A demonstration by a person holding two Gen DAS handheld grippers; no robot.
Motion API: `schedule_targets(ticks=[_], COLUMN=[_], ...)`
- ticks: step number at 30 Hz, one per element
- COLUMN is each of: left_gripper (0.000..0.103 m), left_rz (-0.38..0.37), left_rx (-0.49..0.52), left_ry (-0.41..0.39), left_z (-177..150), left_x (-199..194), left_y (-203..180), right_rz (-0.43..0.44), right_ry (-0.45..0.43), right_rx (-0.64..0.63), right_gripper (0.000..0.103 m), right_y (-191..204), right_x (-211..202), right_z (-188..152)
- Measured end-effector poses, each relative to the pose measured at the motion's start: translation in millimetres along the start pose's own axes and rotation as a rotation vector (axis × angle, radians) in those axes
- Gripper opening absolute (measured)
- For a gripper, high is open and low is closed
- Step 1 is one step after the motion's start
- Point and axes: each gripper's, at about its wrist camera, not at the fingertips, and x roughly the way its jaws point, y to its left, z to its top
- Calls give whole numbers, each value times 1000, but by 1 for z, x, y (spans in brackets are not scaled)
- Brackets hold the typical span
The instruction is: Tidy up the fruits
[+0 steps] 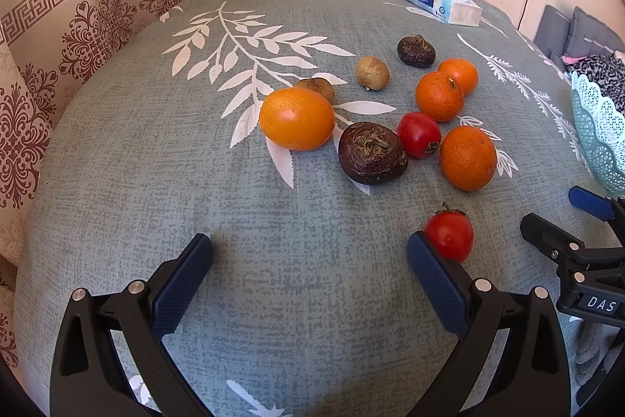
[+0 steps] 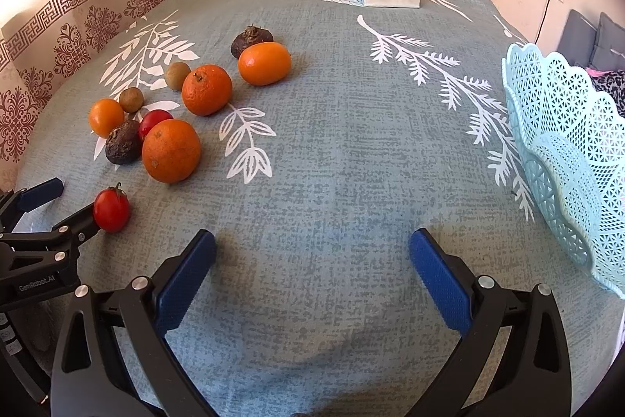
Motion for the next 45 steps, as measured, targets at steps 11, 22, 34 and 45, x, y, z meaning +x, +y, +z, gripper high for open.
schedule_targets(ticks=[11, 22, 34, 45], left_gripper=[98, 98, 65, 27], left_rz=[-10, -114, -201, -237], left_rx=[-4, 68, 131, 105], left_ry=[-5, -133, -91, -53], left_z=[0, -10, -1, 0], left_x=[-2, -30, -27, -13], left_y=[2, -4, -34, -37], right_rz=[4, 44, 64, 133], right_ry=[-2, -24, -45, -59], right_rx=[4, 35, 90, 84], right_gripper=[101, 101, 94, 68], right_y=[0, -7, -18, -14], right_x=[-1, -4, -10, -15], right_z=[0, 1, 2, 7])
